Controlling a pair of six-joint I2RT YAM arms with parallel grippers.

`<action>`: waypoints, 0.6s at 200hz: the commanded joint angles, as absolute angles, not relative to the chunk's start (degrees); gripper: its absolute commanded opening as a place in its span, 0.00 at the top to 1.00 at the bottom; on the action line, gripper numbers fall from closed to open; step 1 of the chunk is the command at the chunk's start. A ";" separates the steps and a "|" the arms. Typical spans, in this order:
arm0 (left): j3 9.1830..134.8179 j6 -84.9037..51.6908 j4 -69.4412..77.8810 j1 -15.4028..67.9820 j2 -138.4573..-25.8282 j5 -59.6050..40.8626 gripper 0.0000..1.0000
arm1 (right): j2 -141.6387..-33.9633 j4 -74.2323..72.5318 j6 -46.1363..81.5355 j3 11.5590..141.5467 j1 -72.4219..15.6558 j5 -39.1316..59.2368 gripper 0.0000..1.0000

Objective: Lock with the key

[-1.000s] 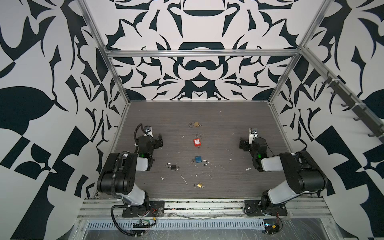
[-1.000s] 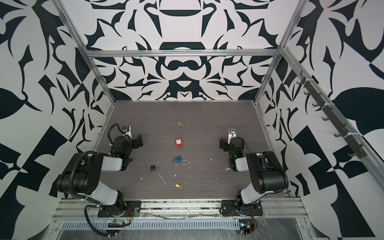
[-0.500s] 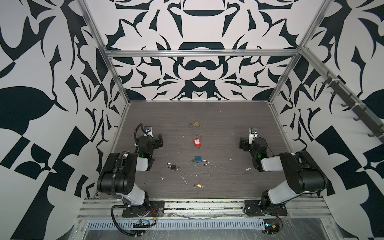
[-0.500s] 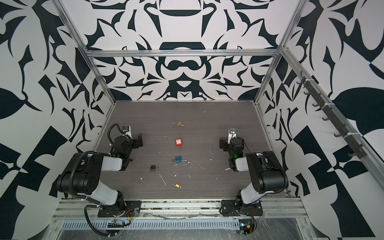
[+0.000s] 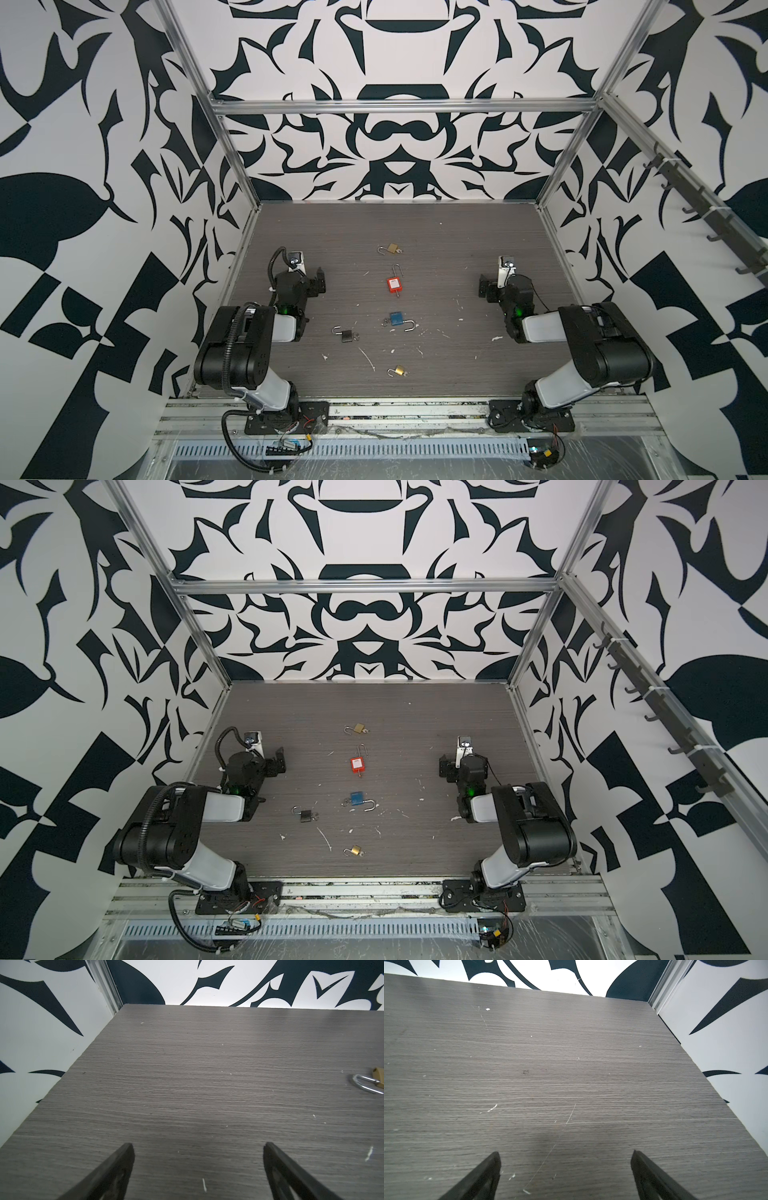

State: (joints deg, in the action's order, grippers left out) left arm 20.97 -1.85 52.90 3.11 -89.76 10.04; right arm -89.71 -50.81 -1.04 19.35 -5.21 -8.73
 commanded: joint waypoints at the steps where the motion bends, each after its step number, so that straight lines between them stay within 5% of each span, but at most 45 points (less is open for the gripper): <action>1: 20.43 -1.96 54.49 2.94 -89.63 9.64 0.01 | -88.96 -51.74 -0.53 20.54 -5.19 -8.70 0.00; 40: 21.41 -0.17 49.97 5.99 -85.20 14.60 0.01 | -85.57 -51.86 0.36 19.43 -5.26 -10.46 0.00; 72: 26.38 1.07 35.12 9.05 -73.81 16.96 0.01 | -74.74 -34.98 1.51 24.49 -5.19 -15.17 0.00; 102: 33.57 -3.07 25.23 9.05 -63.17 18.84 0.01 | -64.66 -16.64 24.31 31.82 -5.05 -39.13 0.00; 120: 38.20 -6.60 22.16 8.88 -58.26 19.74 0.01 | -59.83 -10.89 25.45 35.85 -4.62 -35.45 0.00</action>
